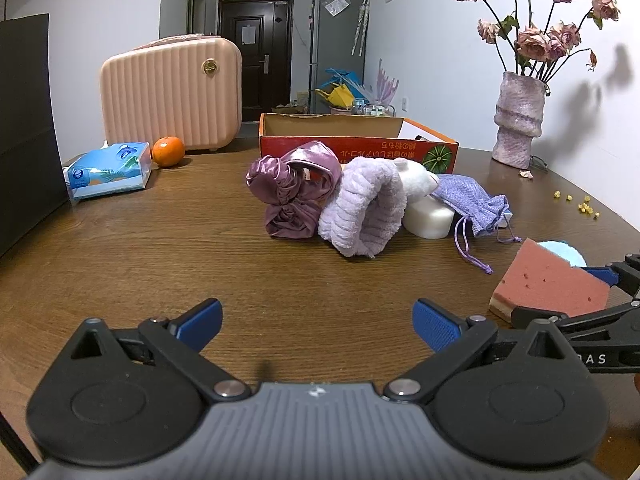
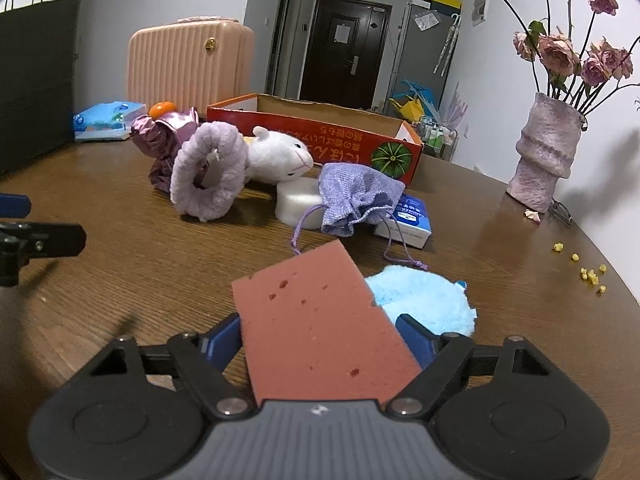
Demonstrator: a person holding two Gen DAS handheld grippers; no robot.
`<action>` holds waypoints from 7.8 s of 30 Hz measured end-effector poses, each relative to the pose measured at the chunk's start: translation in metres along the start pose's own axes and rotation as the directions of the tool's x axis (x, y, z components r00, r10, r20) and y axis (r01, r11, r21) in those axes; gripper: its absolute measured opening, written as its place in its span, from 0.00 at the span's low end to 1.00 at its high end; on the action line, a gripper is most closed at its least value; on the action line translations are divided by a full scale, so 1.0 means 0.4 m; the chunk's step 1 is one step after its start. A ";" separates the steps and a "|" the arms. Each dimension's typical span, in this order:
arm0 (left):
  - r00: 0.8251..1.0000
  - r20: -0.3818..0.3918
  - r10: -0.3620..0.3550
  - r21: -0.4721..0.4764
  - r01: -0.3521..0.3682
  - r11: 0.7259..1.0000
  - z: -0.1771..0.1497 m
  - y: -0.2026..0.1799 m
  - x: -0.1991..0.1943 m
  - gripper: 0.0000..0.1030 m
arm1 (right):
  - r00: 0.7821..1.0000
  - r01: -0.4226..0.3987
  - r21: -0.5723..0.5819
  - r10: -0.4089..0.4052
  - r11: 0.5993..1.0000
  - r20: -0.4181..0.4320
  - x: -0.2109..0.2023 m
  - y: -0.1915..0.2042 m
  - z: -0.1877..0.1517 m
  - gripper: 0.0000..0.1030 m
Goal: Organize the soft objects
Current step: 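Approach the pink sponge with the right tool and close on it, then lift the pink sponge with the right tool while the left tool grasps the blue plush, then carry the sponge and blue plush in both tools over the cardboard box, then open the right tool dropping the sponge while the left tool releases the plush into the box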
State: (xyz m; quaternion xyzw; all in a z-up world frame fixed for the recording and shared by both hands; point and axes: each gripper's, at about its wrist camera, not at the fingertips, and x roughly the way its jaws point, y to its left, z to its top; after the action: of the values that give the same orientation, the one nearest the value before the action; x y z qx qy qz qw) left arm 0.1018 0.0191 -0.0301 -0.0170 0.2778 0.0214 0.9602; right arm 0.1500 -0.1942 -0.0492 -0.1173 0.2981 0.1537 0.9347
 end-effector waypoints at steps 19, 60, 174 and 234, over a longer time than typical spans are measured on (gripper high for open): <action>1.000 -0.012 -0.010 0.017 0.010 1.000 0.024 -0.063 0.004 1.00 | 0.991 -0.054 0.113 0.040 0.992 0.126 -0.075 -0.085 -0.003 0.75; 0.965 -0.128 -0.229 0.106 0.243 0.964 0.088 -0.519 0.211 1.00 | 0.978 0.007 0.339 -0.078 0.941 0.195 -0.024 -0.481 -0.050 0.75; 0.960 0.276 0.043 -0.142 -0.004 0.990 0.593 -0.019 0.428 0.75 | 0.944 -0.057 0.245 -0.028 0.968 0.330 0.370 -0.243 0.553 0.76; 0.981 0.151 0.122 -0.131 -0.103 0.986 0.537 0.031 0.473 1.00 | 0.968 -0.046 0.215 -0.009 0.975 0.250 0.418 -0.258 0.526 1.00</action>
State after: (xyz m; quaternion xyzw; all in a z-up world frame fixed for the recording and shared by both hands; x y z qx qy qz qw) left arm 0.3755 0.0469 0.0502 -0.0582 0.1995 0.0941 0.9736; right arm 0.4262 -0.1881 0.0320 0.0096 0.1946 0.1421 0.9705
